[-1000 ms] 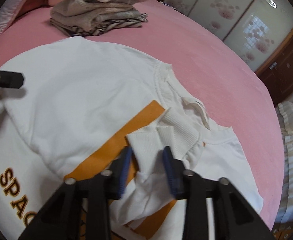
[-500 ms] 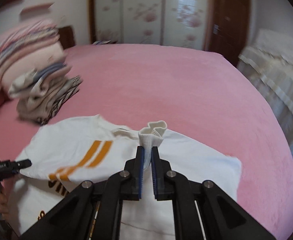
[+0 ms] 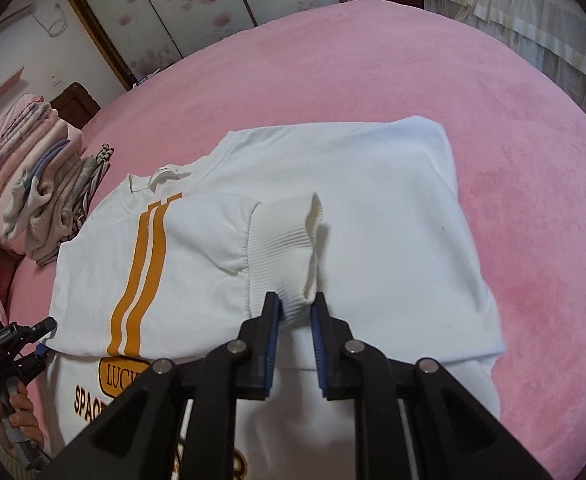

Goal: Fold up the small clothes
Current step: 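Grasp the sleeve cuff on the chest with the right tool and adjust it, then release the sleeve cuff and lift both tools off the sweatshirt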

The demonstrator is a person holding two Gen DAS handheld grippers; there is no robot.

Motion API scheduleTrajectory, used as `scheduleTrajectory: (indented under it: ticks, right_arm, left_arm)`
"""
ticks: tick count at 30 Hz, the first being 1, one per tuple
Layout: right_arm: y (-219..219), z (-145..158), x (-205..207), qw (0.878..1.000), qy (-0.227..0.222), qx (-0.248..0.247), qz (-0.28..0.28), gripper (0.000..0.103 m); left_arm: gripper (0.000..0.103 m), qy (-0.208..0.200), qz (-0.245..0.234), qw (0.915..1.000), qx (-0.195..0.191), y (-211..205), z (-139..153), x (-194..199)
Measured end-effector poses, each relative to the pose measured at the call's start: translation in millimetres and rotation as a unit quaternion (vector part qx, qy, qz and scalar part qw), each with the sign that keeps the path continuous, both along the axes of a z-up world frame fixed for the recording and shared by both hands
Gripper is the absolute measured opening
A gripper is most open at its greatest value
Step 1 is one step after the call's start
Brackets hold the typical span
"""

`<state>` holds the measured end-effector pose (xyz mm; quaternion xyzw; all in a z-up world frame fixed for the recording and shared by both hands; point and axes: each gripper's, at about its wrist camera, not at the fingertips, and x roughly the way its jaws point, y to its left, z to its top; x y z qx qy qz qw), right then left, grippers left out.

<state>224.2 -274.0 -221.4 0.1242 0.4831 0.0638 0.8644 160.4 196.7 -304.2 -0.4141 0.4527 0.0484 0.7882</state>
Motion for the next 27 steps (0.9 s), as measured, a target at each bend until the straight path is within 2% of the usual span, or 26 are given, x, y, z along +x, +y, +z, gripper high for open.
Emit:
scheduleTrajectory:
  ticks: [2,7,14,18,19,20,27]
  right_arm:
    - [-5.2,6.5,1.7,1.000,-0.003,0.014,-0.002,0.029]
    - [-19.6,19.5,18.4,0.999,-0.007,0.035,-0.012,0.034]
    - [0.9,1.9,59.7,0.999,0.024,0.010,0.042,0.034]
    - [16.6,-11.6,75.3,0.998,0.031,-0.024,0.057,0.035]
    - [20.2,-11.0,75.6,0.997,0.024,-0.038,0.060,0.027]
    - [24.3,-8.1,74.7,0.996,0.011,-0.065,0.061,0.006]
    - [33.2,16.9,67.6,0.986,-0.070,-0.138,0.058,0.006]
  left_arm:
    - [0.034,0.001,0.003,1.0000,0.007,-2.4,1.2,-1.5]
    - [0.034,0.001,0.008,0.9998,0.017,-4.2,2.0,-7.8]
    - [0.034,0.004,0.008,0.9997,0.024,-2.9,0.3,-8.4]
    - [0.034,0.007,0.006,0.9995,0.030,-3.3,0.1,-7.9]
    - [0.034,0.008,0.006,0.9995,0.031,-3.8,0.3,-7.9]
    - [0.034,0.008,0.006,0.9994,0.032,-4.0,0.3,-7.8]
    - [0.034,0.011,0.010,0.9991,0.039,-6.9,-0.5,-5.4]
